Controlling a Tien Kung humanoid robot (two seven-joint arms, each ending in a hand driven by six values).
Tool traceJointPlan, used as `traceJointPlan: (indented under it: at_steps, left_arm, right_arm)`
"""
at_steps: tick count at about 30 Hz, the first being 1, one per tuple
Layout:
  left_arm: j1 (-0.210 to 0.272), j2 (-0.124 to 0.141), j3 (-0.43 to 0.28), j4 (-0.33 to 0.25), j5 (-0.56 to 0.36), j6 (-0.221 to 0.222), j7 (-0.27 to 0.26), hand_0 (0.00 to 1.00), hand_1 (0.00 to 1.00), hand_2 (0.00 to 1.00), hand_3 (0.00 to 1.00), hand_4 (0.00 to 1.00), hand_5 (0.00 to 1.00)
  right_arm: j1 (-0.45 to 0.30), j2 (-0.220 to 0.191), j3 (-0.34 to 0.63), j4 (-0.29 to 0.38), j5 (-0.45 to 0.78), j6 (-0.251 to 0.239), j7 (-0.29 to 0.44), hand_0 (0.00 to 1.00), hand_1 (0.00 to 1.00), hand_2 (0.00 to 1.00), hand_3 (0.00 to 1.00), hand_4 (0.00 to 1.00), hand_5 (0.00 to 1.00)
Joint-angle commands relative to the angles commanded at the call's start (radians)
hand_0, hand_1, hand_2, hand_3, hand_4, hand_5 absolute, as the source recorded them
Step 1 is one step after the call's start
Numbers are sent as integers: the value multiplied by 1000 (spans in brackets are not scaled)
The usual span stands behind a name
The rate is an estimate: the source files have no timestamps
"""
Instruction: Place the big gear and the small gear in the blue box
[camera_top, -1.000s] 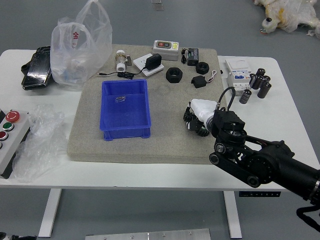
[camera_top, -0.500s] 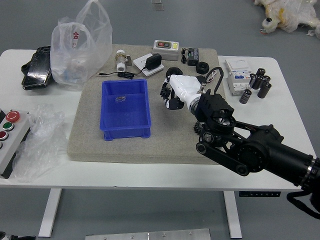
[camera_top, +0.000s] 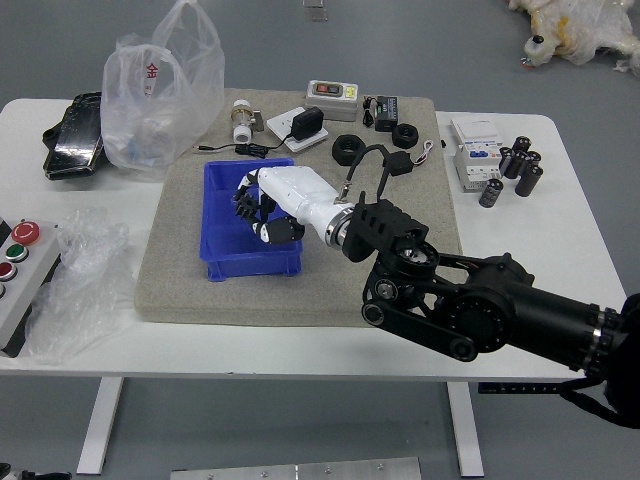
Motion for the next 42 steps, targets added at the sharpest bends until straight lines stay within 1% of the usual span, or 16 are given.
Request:
traceJointPlan:
  at_steps: [4,5,10,11,12,16,17,20,22,23,24,28,29,35,39,42]
  left_arm:
    - [-1,-2,-1,0,2,-1,2,648,595,568,635,630,288]
    - [-1,-2,-1,-1,3,-2,3,648,595,569,636,632,288]
    - [-1,1,-3,-1,5,-2,4,648,595,569,636,632,288]
    - [-2,2,-4,-1,7,-2,4,648,595,569,636,632,288]
    - [-3,3,-5,-1,8,-3,4,648,595,569,636,632,288]
    - [-5,7,-4,0,9,-3,1,648,595,569,636,632,288]
    - [-5,8,-3,1,8,-3,0,648,595,569,636,632,287]
    - [0,10,-1,1,4,-1,0,648,595,569,636,632,287]
    - [5,11,-2,1,2,1,1,648,595,569,636,632,287]
    - [8,11,-2,1,0,2,1,649,594,570,636,633,287]
    - [10,11,-1,1,-2,3,0,649,594,570,636,633,287]
    - [12,9,4,3,-9,5,-4,649,594,570,636,633,287]
    - [11,9,7,3,-13,5,-7,648,594,569,636,633,288]
    - [9,8,11,4,-18,7,-12,648,594,570,637,635,288]
    - [11,10,6,4,-11,7,-10,648,594,570,637,635,288]
    - [10,11,6,4,-10,7,-10,648,594,570,637,636,286]
  right_arm:
    - [-1,-1,-1,-13,-20,33,-38,517,766,889,942,583,278]
    - [-3,-2,0,-18,-26,40,-50,626,929,998,998,768,336]
    - [-14,-12,18,-23,-57,41,-74,626,929,998,998,768,336]
    - [-18,-15,24,-22,-63,39,-78,628,939,998,998,805,330]
    - [-23,-18,31,-20,-68,35,-80,628,939,998,998,805,330]
    - [-67,-52,94,10,-109,12,-118,628,939,998,998,805,330]
    - [-86,-68,122,27,-125,20,-143,594,870,983,998,815,342]
    - [-132,-116,184,71,-148,76,-212,594,870,983,998,815,342]
    - [-167,-157,238,100,-158,129,-277,594,870,983,998,815,342]
    - [-183,-178,267,113,-159,157,-311,555,787,933,998,842,344]
    - [-192,-190,284,119,-158,175,-320,555,787,933,998,842,344]
    - [-250,-232,371,145,-152,246,-320,555,787,933,998,842,344]
    - [-264,-237,387,149,-149,251,-320,507,756,916,998,849,340]
    - [-324,-252,411,187,-130,247,-320,493,746,916,995,859,354]
    - [-321,-263,388,210,-114,246,-320,493,746,916,995,859,354]
    - [-318,-268,376,207,-99,250,-320,484,737,913,995,863,360]
